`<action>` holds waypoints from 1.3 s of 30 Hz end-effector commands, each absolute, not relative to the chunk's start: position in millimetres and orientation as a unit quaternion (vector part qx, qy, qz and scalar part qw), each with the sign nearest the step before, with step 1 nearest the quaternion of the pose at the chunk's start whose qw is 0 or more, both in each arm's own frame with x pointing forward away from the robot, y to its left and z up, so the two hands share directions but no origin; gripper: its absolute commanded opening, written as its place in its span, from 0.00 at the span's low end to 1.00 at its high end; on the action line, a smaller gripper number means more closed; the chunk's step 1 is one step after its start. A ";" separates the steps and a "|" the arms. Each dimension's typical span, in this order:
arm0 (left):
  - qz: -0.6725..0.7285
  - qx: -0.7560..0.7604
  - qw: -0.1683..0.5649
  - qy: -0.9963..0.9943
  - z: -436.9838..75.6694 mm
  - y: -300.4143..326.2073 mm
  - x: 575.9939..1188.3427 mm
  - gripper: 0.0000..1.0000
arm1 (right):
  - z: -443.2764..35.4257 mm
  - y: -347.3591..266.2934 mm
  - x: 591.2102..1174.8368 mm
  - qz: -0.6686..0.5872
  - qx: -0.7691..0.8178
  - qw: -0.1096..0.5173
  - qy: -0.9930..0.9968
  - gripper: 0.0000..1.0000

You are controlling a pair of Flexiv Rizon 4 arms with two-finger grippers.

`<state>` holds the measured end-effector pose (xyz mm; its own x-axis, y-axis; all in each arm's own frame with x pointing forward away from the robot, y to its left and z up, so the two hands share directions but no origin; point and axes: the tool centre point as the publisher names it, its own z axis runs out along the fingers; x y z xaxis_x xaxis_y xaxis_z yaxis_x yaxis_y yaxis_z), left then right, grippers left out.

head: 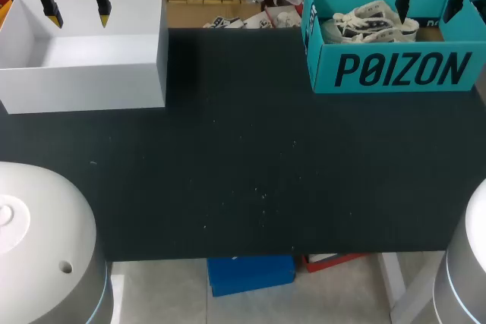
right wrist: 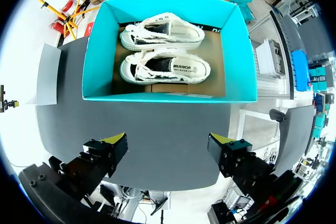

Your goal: Take the shoe out of the shoebox, open the shoe tongue, remove and reinsert the insole, then place the shoe into the shoebox

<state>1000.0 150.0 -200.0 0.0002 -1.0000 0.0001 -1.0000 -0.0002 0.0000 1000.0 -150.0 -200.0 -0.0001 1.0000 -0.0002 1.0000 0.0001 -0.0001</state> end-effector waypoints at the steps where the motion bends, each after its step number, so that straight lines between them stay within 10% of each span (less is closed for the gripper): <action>1: 0.000 0.707 0.000 -0.707 -200.0 150.1 1000.0 1.00 | -200.0 -150.0 1000.0 0.000 0.707 0.000 0.707 1.00; 39: 0.000 0.707 0.000 -0.707 -200.0 150.1 1000.0 1.00 | -187.9 -134.4 1003.3 0.038 0.355 0.013 0.934 1.00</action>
